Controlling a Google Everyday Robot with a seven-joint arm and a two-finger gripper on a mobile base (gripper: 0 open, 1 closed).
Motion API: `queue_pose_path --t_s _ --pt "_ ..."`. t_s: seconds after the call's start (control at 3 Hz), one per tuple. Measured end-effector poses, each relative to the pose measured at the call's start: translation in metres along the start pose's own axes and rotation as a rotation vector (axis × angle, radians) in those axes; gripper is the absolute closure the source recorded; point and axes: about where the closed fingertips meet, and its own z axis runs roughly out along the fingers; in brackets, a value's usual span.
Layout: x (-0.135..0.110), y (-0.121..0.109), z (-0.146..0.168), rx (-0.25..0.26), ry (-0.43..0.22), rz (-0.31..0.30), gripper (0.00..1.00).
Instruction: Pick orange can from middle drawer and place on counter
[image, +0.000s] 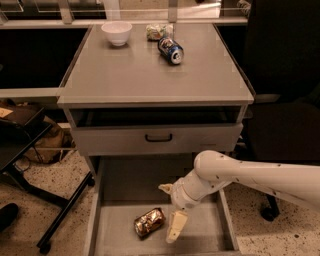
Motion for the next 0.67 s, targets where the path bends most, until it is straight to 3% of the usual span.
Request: queue_pose_path --t_s 0.67 --pt "-0.004 -0.015 0.055 -0.084 -0.088 -0.047 0.00"
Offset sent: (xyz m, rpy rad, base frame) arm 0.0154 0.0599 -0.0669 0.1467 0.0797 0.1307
